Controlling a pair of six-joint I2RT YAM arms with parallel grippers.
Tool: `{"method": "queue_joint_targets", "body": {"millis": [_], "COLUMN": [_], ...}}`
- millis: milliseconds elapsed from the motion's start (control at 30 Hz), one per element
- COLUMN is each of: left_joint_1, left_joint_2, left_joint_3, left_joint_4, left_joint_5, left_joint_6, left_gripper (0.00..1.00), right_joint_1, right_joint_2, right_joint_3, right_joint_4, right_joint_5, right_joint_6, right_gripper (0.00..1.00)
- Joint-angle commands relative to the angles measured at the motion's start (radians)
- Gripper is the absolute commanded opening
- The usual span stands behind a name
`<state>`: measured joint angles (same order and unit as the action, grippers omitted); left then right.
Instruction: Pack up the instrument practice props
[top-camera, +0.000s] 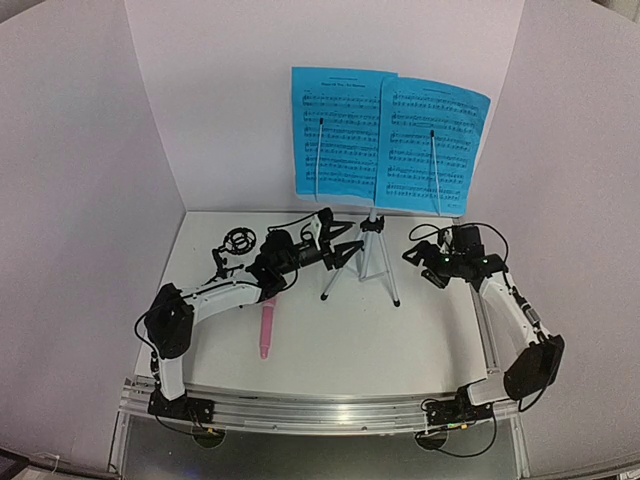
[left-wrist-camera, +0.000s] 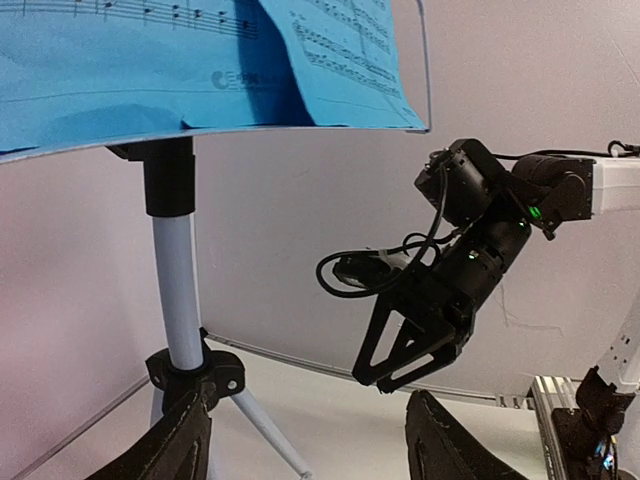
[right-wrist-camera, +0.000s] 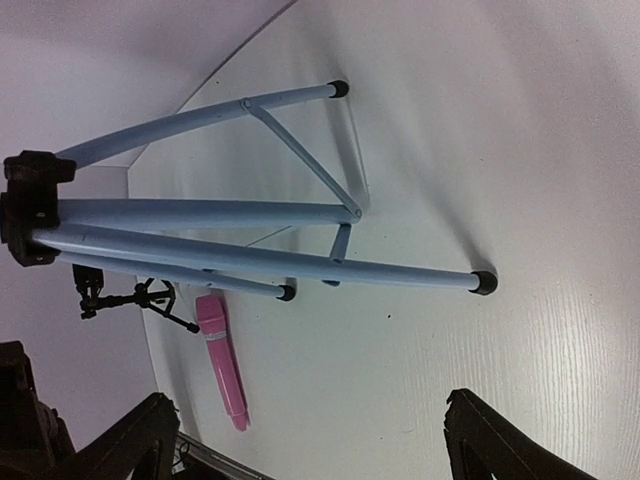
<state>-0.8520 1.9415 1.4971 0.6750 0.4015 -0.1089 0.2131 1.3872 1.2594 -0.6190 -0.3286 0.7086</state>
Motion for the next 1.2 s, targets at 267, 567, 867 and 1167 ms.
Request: {"method": "queue_joint_targets", "body": {"millis": [267,567,867,1167], "left_joint_1": [0.001,0.002,0.002,0.002], "left_joint_2": [0.073,0.062,0.008,-0.057], "left_joint_3": [0.100,0.078,0.004,-0.051], "left_joint_4": [0.047,0.064,0.063,0.044], "left_joint_5": [-0.051,-0.086,-0.069,-0.010], "left_joint_6": [-0.004,0.004,0.020,0.060], "left_gripper": [0.65,0.65,0.65,0.65], "right_joint_1": [-0.281,-0.422,-0.425,-0.424], "right_joint_2": [-0.067,-0.081,-0.004,0.081], "right_joint_3": [0.076,0.318,0.783,0.940], "right_joint_4": [0.008,-0.007,-0.001,0.191], "right_joint_5": [-0.057,-0.066,-0.124,-0.393], "right_joint_6": [-0.113,-0.302,-0.564,-0.490], "right_gripper": [0.91,0.92,0.97,0.89]}}
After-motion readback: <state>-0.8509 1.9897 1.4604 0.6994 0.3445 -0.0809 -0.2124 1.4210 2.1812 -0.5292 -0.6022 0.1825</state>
